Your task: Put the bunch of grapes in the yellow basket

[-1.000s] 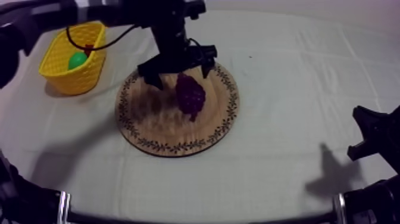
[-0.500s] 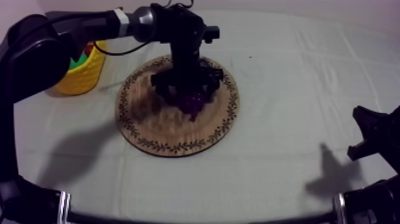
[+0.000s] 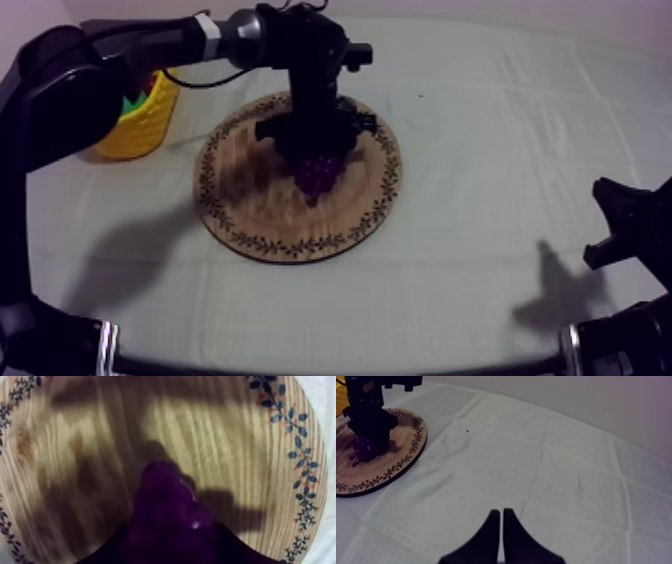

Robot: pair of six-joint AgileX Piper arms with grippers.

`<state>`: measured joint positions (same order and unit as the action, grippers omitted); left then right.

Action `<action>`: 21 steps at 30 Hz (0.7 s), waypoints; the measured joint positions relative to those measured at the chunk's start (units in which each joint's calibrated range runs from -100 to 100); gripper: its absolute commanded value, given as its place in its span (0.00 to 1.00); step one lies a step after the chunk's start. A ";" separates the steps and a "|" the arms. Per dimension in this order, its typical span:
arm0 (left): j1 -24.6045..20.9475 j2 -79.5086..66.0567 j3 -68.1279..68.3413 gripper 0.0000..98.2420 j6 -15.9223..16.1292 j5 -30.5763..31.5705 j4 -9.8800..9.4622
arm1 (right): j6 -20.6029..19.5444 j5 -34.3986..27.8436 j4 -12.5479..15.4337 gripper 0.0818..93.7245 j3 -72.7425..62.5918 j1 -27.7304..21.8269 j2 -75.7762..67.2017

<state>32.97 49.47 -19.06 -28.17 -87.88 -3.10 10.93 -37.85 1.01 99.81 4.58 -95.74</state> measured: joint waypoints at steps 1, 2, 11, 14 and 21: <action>-0.12 -0.78 0.16 0.27 0.23 -0.44 0.07 | -0.02 0.00 0.00 0.00 0.00 0.00 0.00; -0.24 -1.68 0.44 0.27 0.55 -0.93 0.17 | -0.02 0.00 0.00 0.00 0.00 0.00 0.00; -2.16 -15.46 10.12 0.26 5.68 -2.12 0.58 | -0.02 0.00 0.00 0.00 0.00 0.00 0.00; -3.58 -23.23 16.31 0.26 8.76 -1.32 0.41 | -0.02 0.00 0.00 0.00 0.00 0.00 0.00; -8.35 -39.93 30.36 0.24 16.89 1.10 0.34 | 0.01 0.00 0.00 0.00 0.00 0.00 0.00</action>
<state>24.62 9.53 11.30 -11.28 -86.78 -2.76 10.94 -37.85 1.01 99.81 4.58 -95.74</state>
